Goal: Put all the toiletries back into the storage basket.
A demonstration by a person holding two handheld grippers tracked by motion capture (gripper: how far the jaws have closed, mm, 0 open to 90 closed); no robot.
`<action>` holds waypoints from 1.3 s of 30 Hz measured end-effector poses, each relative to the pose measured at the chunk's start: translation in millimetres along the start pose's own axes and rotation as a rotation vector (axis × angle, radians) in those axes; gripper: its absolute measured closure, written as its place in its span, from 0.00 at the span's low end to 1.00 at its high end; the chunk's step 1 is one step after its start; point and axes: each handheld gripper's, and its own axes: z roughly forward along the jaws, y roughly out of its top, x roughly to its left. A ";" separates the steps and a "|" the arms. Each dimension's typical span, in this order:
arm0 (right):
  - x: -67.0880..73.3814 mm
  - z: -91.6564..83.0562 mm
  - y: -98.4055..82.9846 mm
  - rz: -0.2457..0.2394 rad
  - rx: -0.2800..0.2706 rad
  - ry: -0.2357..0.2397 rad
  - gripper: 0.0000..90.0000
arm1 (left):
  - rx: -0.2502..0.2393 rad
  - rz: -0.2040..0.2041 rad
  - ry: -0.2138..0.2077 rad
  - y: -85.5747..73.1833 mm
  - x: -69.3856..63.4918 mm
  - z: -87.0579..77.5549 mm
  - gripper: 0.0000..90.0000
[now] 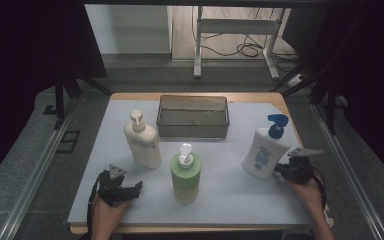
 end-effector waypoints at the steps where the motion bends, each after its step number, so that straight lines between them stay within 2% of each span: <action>1: 2.0 0.5 -0.3 -0.001 0.004 0.002 0.96 | 0.000 0.000 0.000 0.0 0.0 0.0 0.13; 6: 10.4 2.4 -1.3 -0.020 0.020 0.000 0.95 | 0.000 0.001 0.000 0.0 0.1 0.0 0.13; 11: 11.4 2.0 -2.2 -0.011 0.029 -0.006 0.92 | 0.000 0.000 0.000 0.0 0.0 0.0 0.13; 18: 9.7 -10.9 -8.5 0.011 0.007 -0.009 0.87 | 0.000 0.000 0.000 0.0 0.1 0.0 0.13; 23: 15.1 -20.5 -13.8 0.006 0.006 -0.014 0.82 | 0.000 0.000 0.000 0.0 0.1 0.0 0.13; 32: 26.8 -33.8 -22.6 -0.021 0.019 -0.022 0.63 | -0.001 -0.001 0.000 -0.1 0.0 0.1 0.13; 39: 36.3 -40.5 -20.3 -0.052 -0.007 -0.001 0.45 | -0.002 -0.001 0.000 -0.2 0.0 0.1 0.13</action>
